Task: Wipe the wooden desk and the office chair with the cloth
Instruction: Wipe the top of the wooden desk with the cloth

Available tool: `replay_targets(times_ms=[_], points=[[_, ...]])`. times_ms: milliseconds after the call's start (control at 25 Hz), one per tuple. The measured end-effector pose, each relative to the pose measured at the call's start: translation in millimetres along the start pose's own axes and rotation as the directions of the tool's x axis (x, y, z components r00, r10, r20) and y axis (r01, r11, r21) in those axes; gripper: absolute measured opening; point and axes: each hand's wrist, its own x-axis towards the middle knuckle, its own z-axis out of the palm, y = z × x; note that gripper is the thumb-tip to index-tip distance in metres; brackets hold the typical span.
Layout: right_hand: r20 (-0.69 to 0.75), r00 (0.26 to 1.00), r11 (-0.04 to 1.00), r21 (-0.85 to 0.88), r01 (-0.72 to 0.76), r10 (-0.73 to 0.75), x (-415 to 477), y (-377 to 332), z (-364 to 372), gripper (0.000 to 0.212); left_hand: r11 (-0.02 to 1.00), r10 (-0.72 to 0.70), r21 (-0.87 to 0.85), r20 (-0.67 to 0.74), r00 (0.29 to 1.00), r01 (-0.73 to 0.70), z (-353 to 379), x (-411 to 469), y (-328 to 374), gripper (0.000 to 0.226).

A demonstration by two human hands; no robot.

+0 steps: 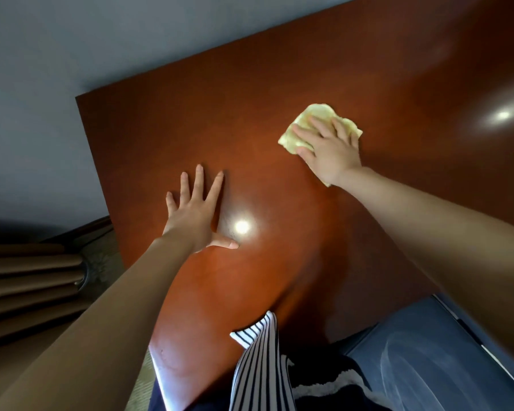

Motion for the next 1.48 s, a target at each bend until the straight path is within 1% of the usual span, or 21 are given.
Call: replay_targets(times_ms=[80, 120, 160, 200, 240, 280, 320, 400, 480, 560, 680, 800, 880, 920, 960, 1040, 1120, 1200, 1320, 1400, 1480], points=[[-0.036, 0.993, 0.989, 0.095, -0.11, 0.114, 14, -28, 4, 0.044, 0.999, 0.004, -0.049, -0.018, 1.0, -0.004, 4, -3, -1, 0.14], [-0.051, 0.991, 0.985, 0.125, -0.12, 0.127, 15, -44, 6, 0.043, 0.998, 0.006, -0.063, -0.028, 1.0, -0.008, 5, -5, -2, 0.139], [-0.057, 0.995, 0.989, 0.123, -0.076, 0.083, 13, -60, 10, 0.042, 0.997, 0.011, -0.077, -0.038, 0.999, -0.014, 6, -6, -3, 0.137], [-0.059, 0.998, 0.996, 0.09, 0.024, -0.019, 8, -75, 14, 0.041, 0.995, 0.021, -0.097, -0.05, 0.999, -0.025, 6, -7, -5, 0.135], [-0.058, 0.986, 0.987, 0.035, 0.158, -0.155, 0, -88, 19, 0.042, 0.991, 0.033, -0.129, -0.061, 0.998, -0.041, 4, -8, -7, 0.131], [-0.053, 0.956, 0.957, -0.025, 0.288, -0.289, -9, -97, 24, 0.042, 0.984, 0.049, -0.168, -0.069, 0.996, -0.06, 2, -9, -9, 0.127], [-0.042, 0.918, 0.918, -0.074, 0.39, -0.394, -19, -101, 28, 0.042, 0.975, 0.066, -0.206, -0.075, 0.995, -0.08, 0, -10, -12, 0.124], [-0.002, 0.842, 0.834, -0.134, 0.535, -0.54, -37, -96, 32, 0.042, 0.96, 0.096, -0.253, -0.102, 0.99, -0.119, -3, -15, -19, 0.115], [0.067, 0.737, 0.722, -0.155, 0.674, -0.673, -60, -80, 33, 0.041, 0.951, 0.103, -0.274, -0.148, 0.984, -0.141, -4, -21, -23, 0.104], [0.117, 0.622, 0.598, -0.189, 0.779, -0.774, -87, -60, 36, 0.041, 0.943, 0.071, -0.309, -0.182, 0.981, -0.126, -2, -27, -23, 0.094], [0.107, 0.479, 0.45, -0.216, 0.866, -0.871, -126, -23, 42, 0.038, 0.955, 0.012, -0.291, -0.176, 0.984, -0.063, 5, -30, -20, 0.09], [0.162, 0.321, 0.275, -0.254, 0.927, -0.933, -139, 19, 39, 0.038, 0.98, -0.027, -0.198, -0.158, 0.987, -0.004, 9, -21, -14, 0.096], [0.223, 0.253, 0.186, -0.283, 0.941, -0.941, -127, 41, 30, 0.041, 0.989, -0.044, -0.146, -0.148, 0.988, 0.023, 7, -12, -11, 0.104], [0.242, 0.245, 0.169, -0.296, 0.94, -0.939, -117, 48, 25, 0.043, 0.991, -0.054, -0.131, -0.142, 0.988, 0.035, 5, -6, -10, 0.109], [0.247, 0.254, 0.173, -0.31, 0.935, -0.935, -105, 52, 20, 0.044, 0.992, -0.065, -0.12, -0.128, 0.99, 0.05, 2, 0, -10, 0.116], [0.218, 0.303, 0.218, -0.346, 0.913, -0.928, -79, 55, 8, 0.045, 0.993, -0.094, -0.083, -0.071, 0.993, 0.088, -7, 12, -10, 0.131], [0.192, 0.399, 0.3, -0.399, 0.867, -0.897, -49, 51, -5, 0.046, 0.991, -0.125, -0.047, -0.003, 0.992, 0.124, -14, 22, -9, 0.142], [0.157, 0.518, 0.425, -0.4, 0.812, -0.841, -16, 38, -18, 0.046, 0.988, -0.142, -0.05, 0.054, 0.988, 0.145, -16, 28, -8, 0.147], [0.129, 0.693, 0.64, -0.296, 0.71, -0.709, 36, 7, -30, 0.05, 0.988, -0.137, -0.061, 0.071, 0.988, 0.141, -15, 29, -7, 0.148], [0.111, 0.793, 0.765, -0.215, 0.608, -0.599, 71, -21, -32, 0.05, 0.988, -0.139, -0.058, 0.071, 0.988, 0.144, -15, 30, -9, 0.148], [0.074, 0.885, 0.869, -0.168, 0.466, -0.46, 95, -55, -28, 0.046, 0.988, -0.142, -0.056, 0.08, 0.987, 0.147, -16, 30, -9, 0.149]])
